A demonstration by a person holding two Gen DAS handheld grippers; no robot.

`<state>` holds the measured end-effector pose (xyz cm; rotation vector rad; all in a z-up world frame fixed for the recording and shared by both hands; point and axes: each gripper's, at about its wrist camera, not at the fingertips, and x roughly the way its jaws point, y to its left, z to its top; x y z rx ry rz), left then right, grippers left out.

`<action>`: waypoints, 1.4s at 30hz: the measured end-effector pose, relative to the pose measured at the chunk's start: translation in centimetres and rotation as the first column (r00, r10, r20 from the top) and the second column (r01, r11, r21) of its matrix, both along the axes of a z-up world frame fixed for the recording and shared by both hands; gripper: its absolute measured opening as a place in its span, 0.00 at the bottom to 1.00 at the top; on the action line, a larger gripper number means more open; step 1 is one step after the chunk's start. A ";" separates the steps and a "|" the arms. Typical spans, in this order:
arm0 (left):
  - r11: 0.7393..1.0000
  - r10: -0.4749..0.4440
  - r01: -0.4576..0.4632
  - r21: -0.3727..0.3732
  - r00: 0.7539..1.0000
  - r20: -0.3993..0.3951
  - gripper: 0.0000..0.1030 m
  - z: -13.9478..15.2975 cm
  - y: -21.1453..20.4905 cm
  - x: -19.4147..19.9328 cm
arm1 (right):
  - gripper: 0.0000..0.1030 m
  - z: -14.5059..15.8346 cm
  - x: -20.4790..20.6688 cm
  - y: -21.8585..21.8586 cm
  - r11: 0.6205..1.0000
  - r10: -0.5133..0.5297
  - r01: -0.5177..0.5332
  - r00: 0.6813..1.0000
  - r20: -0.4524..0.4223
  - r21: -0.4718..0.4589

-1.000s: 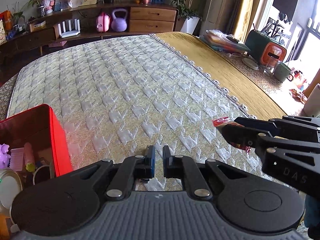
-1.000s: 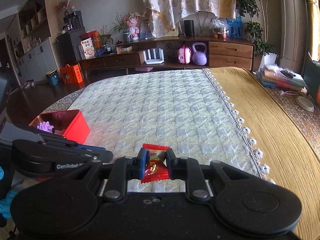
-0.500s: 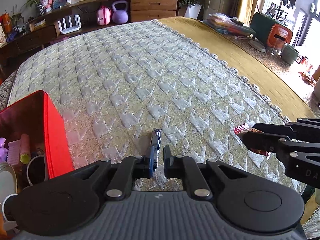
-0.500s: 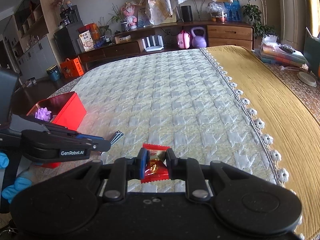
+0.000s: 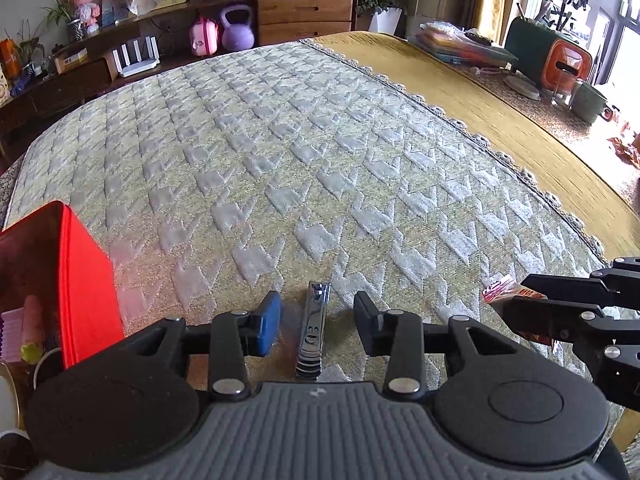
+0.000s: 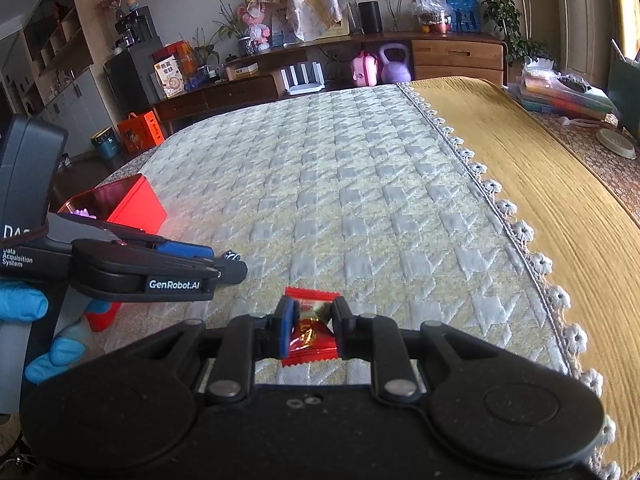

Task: Organize rigid objects
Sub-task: 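Carry the nail clipper and candy over the red tin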

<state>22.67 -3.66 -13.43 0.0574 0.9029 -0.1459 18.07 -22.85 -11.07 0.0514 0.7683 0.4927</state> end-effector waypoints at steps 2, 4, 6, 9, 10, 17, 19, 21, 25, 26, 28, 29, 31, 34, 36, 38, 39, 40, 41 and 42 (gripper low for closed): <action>1.000 -0.007 0.007 0.006 1.000 0.006 0.18 0.0 -0.2 -0.1 | 0.19 0.0 -0.1 0.1 1.000 0.003 -0.003 1.000 0.002 -0.002; 1.000 -0.012 0.012 0.014 1.000 0.009 0.11 0.1 -0.4 -0.1 | 0.19 0.1 -0.2 0.3 1.000 0.003 -0.003 1.000 0.002 -0.007; 1.000 -0.007 0.007 0.013 1.000 0.007 0.11 0.1 -0.4 -0.2 | 0.19 0.3 -0.4 0.4 1.000 0.002 -0.002 1.000 0.005 -0.010; 1.000 0.012 -0.012 0.009 1.000 0.003 0.10 0.5 -0.1 -0.5 | 0.19 0.8 -0.7 0.6 1.000 0.006 -0.006 1.000 0.016 -0.016; 1.000 0.017 -0.017 0.002 1.000 0.003 0.10 0.8 0.1 -0.7 | 0.19 1.1 -0.8 0.6 1.000 0.007 -0.006 1.000 0.022 -0.018; 0.998 0.054 -0.053 -0.040 0.998 0.010 0.10 3.7 1.9 -2.9 | 0.19 3.2 -1.6 1.9 0.999 0.032 -0.032 0.997 0.064 -0.006; 0.996 0.065 -0.064 -0.055 0.998 0.017 0.10 4.8 2.8 -3.8 | 0.19 4.0 -1.9 2.8 0.999 0.054 -0.054 0.995 0.080 -0.006; 0.995 0.084 -0.082 -0.065 0.996 0.022 0.10 5.8 3.7 -4.5 | 0.19 4.7 -2.1 3.7 0.997 0.075 -0.075 0.993 0.095 -0.005; 0.989 0.129 -0.127 -0.080 0.991 0.028 0.10 7.5 5.9 -5.8 | 0.19 6.0 -2.5 5.7 0.993 0.116 -0.117 0.986 0.117 0.006; 0.987 0.139 -0.136 -0.083 0.990 0.030 0.10 7.8 6.5 -6.1 | 0.19 6.4 -2.7 6.2 0.992 0.127 -0.129 0.984 0.123 0.009; 0.983 0.163 -0.160 -0.085 0.986 0.037 0.10 8.6 7.9 -6.8 | 0.19 7.0 -2.9 7.4 0.988 0.150 -0.153 0.980 0.135 0.013; 0.982 0.174 -0.170 -0.086 0.984 0.039 0.10 8.9 8.5 -7.1 | 0.19 7.3 -3.0 7.9 0.986 0.161 -0.165 0.977 0.140 0.014; 0.977 0.200 -0.196 -0.087 0.979 0.044 0.10 9.4 9.9 -7.6 | 0.19 8.0 -3.1 9.2 0.982 0.185 -0.189 0.971 0.151 0.017; 0.969 0.236 -0.230 -0.087 0.970 0.058 0.10 10.1 12.0 -8.3 | 0.19 8.7 -3.4 11.1 0.975 0.215 -0.221 0.962 0.166 0.017; 0.964 0.258 -0.252 -0.085 0.964 0.066 0.10 10.5 13.4 -8.6 | 0.19 9.1 -3.6 12.4 0.970 0.236 -0.242 0.955 0.178 0.013; 0.959 0.276 -0.270 -0.082 0.958 0.073 0.10 10.6 14.8 -9.1 | 0.19 9.3 -3.6 13.7 0.965 0.256 -0.262 0.950 0.180 0.008; 0.957 0.283 -0.278 -0.078 0.956 0.076 0.10 10.7 15.4 -9.2 | 0.19 9.3 -3.6 14.4 0.963 0.266 -0.271 0.947 0.181 0.006; 0.956 0.290 -0.285 -0.076 0.954 0.077 0.10 10.6 16.1 -9.3 | 0.19 9.3 -3.6 15.1 0.959 0.278 -0.283 0.943 0.183 0.002; 0.954 0.296 -0.290 -0.075 0.952 0.075 0.10 10.6 16.8 -9.3 | 0.19 9.3 -3.6 15.8 0.956 0.288 -0.293 0.939 0.187 -0.005; 0.952 0.302 -0.297 -0.072 0.950 0.073 0.11 10.4 17.4 -9.4 | 0.19 9.2 -3.6 16.4 0.954 0.297 -0.300 0.936 0.188 -0.015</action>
